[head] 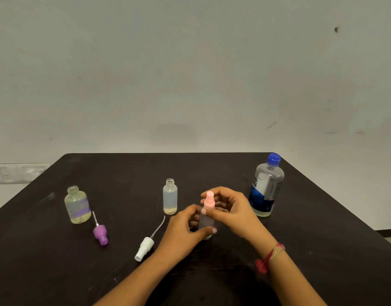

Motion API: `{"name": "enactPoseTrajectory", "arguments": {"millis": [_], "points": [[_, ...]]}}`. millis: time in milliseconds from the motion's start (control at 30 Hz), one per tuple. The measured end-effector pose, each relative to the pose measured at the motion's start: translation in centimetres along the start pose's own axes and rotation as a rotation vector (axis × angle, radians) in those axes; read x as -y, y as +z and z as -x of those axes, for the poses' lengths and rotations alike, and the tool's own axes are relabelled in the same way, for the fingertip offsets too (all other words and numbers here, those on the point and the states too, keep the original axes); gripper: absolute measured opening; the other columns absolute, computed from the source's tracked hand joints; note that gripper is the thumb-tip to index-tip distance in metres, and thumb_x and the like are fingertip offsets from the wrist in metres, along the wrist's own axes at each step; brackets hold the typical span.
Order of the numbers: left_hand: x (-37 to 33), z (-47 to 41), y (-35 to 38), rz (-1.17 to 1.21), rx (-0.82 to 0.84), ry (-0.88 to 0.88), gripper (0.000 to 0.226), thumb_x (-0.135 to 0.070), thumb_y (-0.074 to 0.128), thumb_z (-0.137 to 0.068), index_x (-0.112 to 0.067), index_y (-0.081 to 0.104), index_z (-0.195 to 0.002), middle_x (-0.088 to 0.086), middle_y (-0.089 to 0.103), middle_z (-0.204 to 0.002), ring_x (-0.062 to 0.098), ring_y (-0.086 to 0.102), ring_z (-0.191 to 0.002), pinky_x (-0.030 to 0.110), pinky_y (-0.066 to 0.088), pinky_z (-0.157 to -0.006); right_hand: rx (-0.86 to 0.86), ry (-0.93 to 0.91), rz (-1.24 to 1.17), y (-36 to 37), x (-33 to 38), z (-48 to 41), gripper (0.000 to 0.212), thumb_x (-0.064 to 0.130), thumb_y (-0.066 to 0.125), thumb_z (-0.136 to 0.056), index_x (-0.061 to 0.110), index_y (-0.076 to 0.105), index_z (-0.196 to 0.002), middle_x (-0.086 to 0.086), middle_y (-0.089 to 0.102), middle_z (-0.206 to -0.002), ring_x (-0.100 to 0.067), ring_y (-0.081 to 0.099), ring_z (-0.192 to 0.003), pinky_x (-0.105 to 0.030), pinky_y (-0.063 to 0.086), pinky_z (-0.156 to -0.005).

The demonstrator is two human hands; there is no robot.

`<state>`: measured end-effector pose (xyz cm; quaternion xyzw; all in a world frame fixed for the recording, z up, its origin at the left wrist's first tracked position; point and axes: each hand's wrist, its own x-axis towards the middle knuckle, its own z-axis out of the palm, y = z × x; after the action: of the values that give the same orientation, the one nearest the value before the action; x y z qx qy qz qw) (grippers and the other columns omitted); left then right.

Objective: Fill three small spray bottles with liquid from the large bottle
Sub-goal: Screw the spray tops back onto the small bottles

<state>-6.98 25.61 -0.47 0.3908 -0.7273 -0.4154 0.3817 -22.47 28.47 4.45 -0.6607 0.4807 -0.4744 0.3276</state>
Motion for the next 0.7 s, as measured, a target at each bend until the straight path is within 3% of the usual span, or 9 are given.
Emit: {"name": "enactPoseTrajectory", "arguments": {"millis": [100, 200, 333, 500, 700], "points": [[-0.1, 0.1, 0.1, -0.018, -0.011, 0.023, 0.032, -0.027, 0.078, -0.075, -0.030, 0.062, -0.102, -0.012, 0.070, -0.100, -0.002, 0.064, -0.095, 0.024, 0.053, -0.088, -0.072, 0.002, 0.047, 0.3, -0.3, 0.0, 0.037, 0.011, 0.080, -0.072, 0.025, 0.064, -0.103, -0.002, 0.069, -0.095, -0.013, 0.067, -0.092, -0.028, 0.057, -0.082], [-0.1, 0.1, 0.0, 0.004, -0.019, 0.025, 0.029, -0.023, 0.078, -0.075, -0.028, 0.063, -0.099, -0.011, 0.070, -0.099, 0.002, 0.065, -0.095, 0.028, 0.054, -0.087, -0.046, 0.007, 0.075, 0.5, -0.5, 0.0, 0.049, 0.017, 0.082, -0.071, 0.034, 0.059, -0.110, 0.002, 0.065, -0.105, -0.011, 0.065, -0.100, -0.027, 0.056, -0.085], [0.0, 0.0, 0.0, 0.038, -0.010, 0.008, 0.031, -0.023, 0.080, -0.073, -0.026, 0.063, -0.099, -0.009, 0.071, -0.099, 0.002, 0.067, -0.094, 0.029, 0.054, -0.088, 0.111, 0.026, -0.068, -0.2, 0.1, 0.0, 0.061, 0.001, 0.069, -0.082, 0.034, 0.048, -0.128, 0.002, 0.057, -0.128, -0.010, 0.059, -0.115, -0.024, 0.051, -0.093], [0.0, 0.0, 0.1, 0.012, -0.014, -0.007, 0.035, -0.025, 0.080, -0.073, -0.033, 0.060, -0.102, -0.012, 0.070, -0.100, -0.003, 0.064, -0.095, 0.022, 0.052, -0.089, 0.155, 0.052, -0.075, -0.7, 0.2, 0.1, 0.053, -0.008, 0.057, -0.086, 0.023, 0.051, -0.129, -0.001, 0.066, -0.120, -0.010, 0.060, -0.115, -0.027, 0.049, -0.096], [-0.3, 0.1, 0.0, -0.007, -0.021, -0.002, 0.032, -0.027, 0.078, -0.075, -0.032, 0.060, -0.101, -0.013, 0.069, -0.099, -0.006, 0.063, -0.093, 0.013, 0.050, -0.084, 0.102, 0.073, -0.100, -0.8, 0.1, 0.1, 0.042, -0.006, 0.062, -0.084, 0.018, 0.059, -0.119, -0.001, 0.070, -0.111, -0.009, 0.064, -0.108, -0.023, 0.052, -0.088]]}}
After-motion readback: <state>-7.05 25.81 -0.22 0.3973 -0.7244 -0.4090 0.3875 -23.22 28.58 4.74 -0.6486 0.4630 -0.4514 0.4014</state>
